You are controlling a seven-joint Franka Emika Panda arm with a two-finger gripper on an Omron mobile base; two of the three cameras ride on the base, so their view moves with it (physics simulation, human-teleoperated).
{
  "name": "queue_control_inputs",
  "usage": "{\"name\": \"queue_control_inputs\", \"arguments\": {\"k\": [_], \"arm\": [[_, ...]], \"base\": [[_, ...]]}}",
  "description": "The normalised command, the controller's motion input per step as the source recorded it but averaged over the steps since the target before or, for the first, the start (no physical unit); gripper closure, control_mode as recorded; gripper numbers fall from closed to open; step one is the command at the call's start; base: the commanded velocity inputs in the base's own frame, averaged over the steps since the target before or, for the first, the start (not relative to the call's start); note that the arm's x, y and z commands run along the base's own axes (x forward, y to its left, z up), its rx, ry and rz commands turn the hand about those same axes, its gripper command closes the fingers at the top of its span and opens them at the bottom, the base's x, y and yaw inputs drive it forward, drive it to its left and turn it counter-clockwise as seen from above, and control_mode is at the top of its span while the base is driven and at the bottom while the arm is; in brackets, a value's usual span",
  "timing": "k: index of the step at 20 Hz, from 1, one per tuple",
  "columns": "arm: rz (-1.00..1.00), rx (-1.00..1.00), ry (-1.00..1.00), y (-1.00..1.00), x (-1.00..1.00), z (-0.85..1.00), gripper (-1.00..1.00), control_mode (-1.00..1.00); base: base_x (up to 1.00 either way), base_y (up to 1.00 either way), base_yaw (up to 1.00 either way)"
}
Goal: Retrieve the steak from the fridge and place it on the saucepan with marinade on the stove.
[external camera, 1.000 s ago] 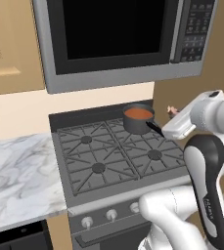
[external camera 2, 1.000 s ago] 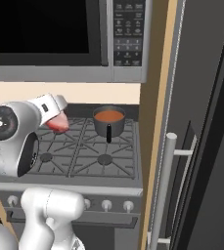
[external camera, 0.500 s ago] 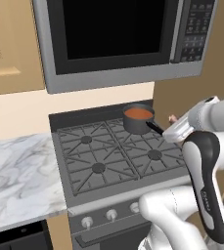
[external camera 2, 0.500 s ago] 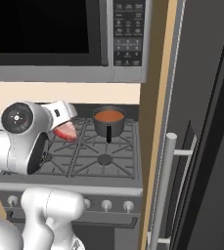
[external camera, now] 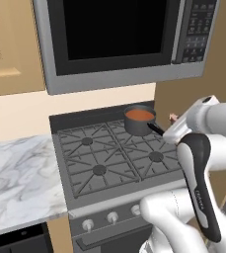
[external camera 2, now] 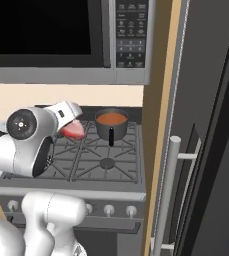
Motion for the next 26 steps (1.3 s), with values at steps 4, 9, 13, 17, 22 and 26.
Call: {"name": "queue_control_inputs", "arguments": {"k": [4,9,13,17,22,26], "arm": [[-0.04,-0.14,0.11,0.00,0.17,-0.04,1.00,-1.00],[-0.06,-0.10,0.27,0.00,0.11,0.00,1.00,-1.00],[-0.05,-0.05,0.26,0.00,0.25,-0.06,1.00,-1.00],[-0.01,-0.01,0.03,0.00,0.47,-0.38,1.00,-1.00],[0.00,0.00,-0.15,0.00,0.40,-0.47,1.00,-1.00],[-0.01,0.00,-0.28,0.00,0.19,-0.72,1.00,-1.00]], "base": [[0.00,0.00,0.00],[0.00,0.00,0.00],[0.00,0.00,0.00],[0.00,0.00,0.00],[0.00,0.00,0.00],[0.00,0.00,0.00]]}}
